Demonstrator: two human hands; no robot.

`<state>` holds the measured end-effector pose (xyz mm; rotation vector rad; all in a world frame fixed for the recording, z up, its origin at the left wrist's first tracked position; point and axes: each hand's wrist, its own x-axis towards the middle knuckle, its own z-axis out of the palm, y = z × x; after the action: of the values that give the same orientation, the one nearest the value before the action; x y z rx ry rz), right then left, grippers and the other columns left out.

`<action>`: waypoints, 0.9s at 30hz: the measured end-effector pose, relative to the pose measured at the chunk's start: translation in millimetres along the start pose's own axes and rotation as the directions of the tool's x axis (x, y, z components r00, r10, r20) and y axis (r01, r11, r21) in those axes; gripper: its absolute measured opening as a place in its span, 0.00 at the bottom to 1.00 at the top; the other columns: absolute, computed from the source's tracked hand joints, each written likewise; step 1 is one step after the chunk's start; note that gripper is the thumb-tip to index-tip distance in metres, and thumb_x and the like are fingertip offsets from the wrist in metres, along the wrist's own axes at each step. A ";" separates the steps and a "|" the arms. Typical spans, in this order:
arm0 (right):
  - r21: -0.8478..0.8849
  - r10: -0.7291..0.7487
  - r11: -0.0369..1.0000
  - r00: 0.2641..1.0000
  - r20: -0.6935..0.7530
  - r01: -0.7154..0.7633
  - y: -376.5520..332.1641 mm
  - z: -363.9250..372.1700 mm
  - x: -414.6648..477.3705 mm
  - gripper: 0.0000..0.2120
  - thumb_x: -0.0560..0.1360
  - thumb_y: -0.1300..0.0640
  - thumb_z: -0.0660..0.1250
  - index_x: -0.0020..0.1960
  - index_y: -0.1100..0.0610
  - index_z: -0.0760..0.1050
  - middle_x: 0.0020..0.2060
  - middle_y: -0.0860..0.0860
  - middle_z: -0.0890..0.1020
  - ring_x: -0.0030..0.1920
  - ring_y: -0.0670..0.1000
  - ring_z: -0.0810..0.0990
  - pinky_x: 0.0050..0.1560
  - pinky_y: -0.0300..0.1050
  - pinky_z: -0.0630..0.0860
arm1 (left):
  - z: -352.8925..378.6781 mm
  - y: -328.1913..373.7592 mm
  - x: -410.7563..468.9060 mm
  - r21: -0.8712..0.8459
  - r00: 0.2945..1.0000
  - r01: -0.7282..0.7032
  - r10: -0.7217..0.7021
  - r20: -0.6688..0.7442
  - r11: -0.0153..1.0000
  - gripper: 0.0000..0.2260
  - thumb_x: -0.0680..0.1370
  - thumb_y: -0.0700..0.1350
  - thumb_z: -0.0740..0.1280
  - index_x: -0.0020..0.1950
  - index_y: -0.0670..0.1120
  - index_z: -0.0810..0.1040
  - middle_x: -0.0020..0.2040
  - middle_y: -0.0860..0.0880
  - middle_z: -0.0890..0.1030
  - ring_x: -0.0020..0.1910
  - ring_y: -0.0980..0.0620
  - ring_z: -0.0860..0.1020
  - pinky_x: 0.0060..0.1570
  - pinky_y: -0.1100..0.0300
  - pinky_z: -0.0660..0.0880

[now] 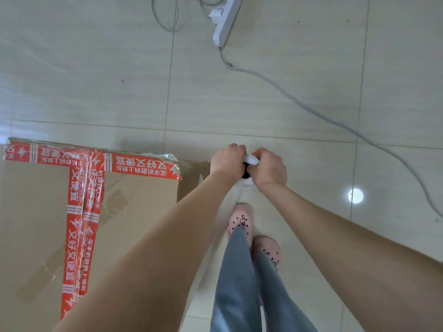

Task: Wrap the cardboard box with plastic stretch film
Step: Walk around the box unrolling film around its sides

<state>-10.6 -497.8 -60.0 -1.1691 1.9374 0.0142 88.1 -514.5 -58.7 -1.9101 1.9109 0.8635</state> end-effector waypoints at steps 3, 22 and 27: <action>-0.106 -0.103 0.989 0.994 -0.025 0.100 -15.1 -6.5 11.0 0.13 0.72 0.60 0.59 0.53 0.51 0.76 0.47 0.53 0.81 0.43 0.57 0.76 0.38 0.43 0.67 | -10.3 -6.6 8.2 -0.108 0.999 0.047 -0.050 -0.021 0.993 0.09 0.74 0.40 0.62 0.53 0.42 0.74 0.49 0.44 0.77 0.44 0.43 0.76 0.36 0.55 0.69; 0.156 0.076 0.984 0.996 0.047 -0.082 -67.5 9.4 43.5 0.13 0.70 0.60 0.64 0.53 0.51 0.77 0.43 0.50 0.79 0.42 0.54 0.76 0.39 0.41 0.69 | -57.4 -38.5 60.4 -0.010 0.990 0.092 -0.090 0.106 0.996 0.10 0.72 0.39 0.61 0.51 0.46 0.78 0.48 0.46 0.79 0.48 0.45 0.79 0.38 0.58 0.70; 0.088 -0.064 0.994 0.998 -0.011 0.065 -99.6 4.8 59.7 0.13 0.70 0.60 0.61 0.52 0.51 0.77 0.46 0.51 0.81 0.42 0.54 0.75 0.39 0.42 0.69 | -63.5 -63.8 68.6 -0.298 0.968 0.245 -0.251 0.020 0.923 0.04 0.72 0.42 0.63 0.45 0.44 0.74 0.42 0.46 0.78 0.41 0.45 0.76 0.33 0.59 0.67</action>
<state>53.2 -594.8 -63.9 -1.1736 1.8875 -0.1101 158.3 -603.0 -63.7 -2.2794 1.5685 1.1069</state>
